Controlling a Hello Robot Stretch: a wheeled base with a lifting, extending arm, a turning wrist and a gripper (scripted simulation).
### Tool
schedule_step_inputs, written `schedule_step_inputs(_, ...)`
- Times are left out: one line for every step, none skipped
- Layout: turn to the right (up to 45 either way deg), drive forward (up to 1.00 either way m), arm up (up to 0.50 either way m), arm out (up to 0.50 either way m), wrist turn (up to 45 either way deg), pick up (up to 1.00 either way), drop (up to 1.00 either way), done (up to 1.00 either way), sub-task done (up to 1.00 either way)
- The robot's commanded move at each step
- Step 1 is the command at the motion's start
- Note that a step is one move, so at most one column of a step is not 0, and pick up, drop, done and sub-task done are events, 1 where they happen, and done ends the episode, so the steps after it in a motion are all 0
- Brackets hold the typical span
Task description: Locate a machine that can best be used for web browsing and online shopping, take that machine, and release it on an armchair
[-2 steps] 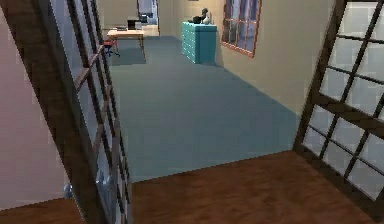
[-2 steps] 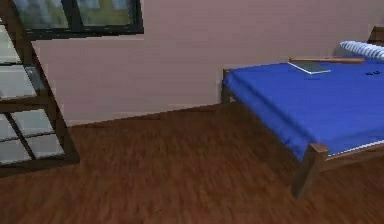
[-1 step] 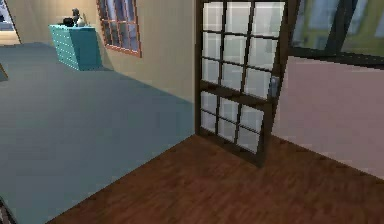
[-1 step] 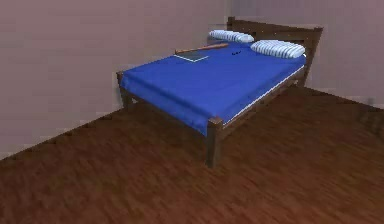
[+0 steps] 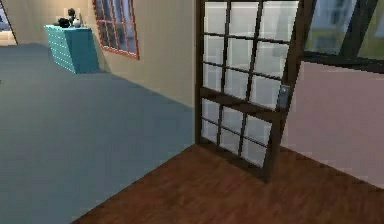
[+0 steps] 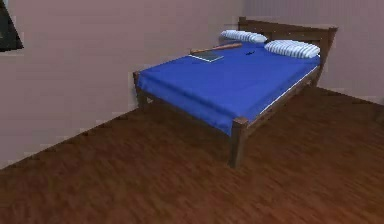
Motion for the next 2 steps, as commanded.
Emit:
schedule_step_inputs(45.0, 0.0, 0.0, 0.0, 0.0, 0.0, 0.0, 0.0, 0.0)
schedule_step_inputs(42.0, 0.0, 0.0, 0.0, 0.0, 0.0, 0.0, 0.0, 0.0)
